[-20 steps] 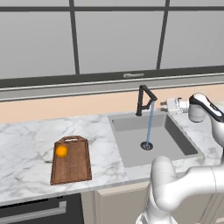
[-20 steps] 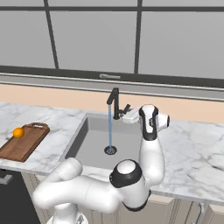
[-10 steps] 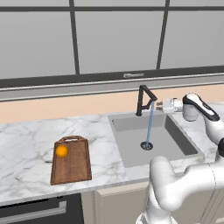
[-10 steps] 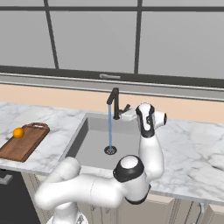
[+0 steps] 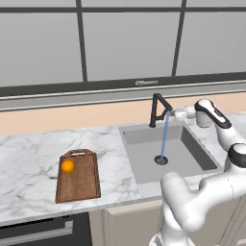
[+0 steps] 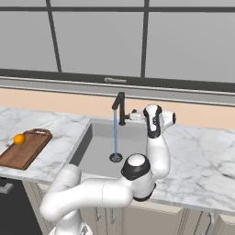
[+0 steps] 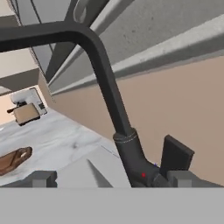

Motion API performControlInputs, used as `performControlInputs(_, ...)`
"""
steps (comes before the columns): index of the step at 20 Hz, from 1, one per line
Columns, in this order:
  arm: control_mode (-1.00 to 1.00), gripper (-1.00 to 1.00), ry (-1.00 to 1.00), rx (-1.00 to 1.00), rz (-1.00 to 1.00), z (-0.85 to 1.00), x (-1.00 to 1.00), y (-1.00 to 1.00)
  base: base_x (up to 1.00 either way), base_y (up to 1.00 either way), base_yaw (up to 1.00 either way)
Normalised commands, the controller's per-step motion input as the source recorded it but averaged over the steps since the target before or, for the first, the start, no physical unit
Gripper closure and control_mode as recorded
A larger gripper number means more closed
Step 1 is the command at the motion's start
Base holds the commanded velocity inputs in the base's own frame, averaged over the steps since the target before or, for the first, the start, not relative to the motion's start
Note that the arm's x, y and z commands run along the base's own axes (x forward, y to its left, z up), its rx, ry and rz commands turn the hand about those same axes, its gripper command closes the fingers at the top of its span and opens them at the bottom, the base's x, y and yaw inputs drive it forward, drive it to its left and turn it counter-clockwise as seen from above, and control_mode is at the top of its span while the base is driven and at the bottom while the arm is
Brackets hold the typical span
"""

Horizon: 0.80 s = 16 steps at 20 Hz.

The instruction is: Pick the orange from the sink and place it on the cutting board to airdry. Then turn off the sink faucet.

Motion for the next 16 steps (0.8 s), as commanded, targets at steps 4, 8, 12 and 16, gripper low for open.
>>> performControlInputs(4, -1.00, -1.00, 0.10, 0.00, 0.00, -0.20, 0.40, -0.19, 0.00, 0.00, 0.00)
performControlInputs(8, -1.00, -1.00, 0.07, 0.00, 0.00, -0.16, 0.33, -0.09, 0.00, 0.00, 0.00)
performControlInputs(12, -1.00, -1.00, 0.02, 0.00, 0.00, -0.08, 0.28, 0.00, 0.00, 0.00, 0.00)
performControlInputs(16, -1.00, -1.00, 0.00, 0.04, 0.00, -0.10, 0.11, 0.00, 0.00, 0.00, 0.00)
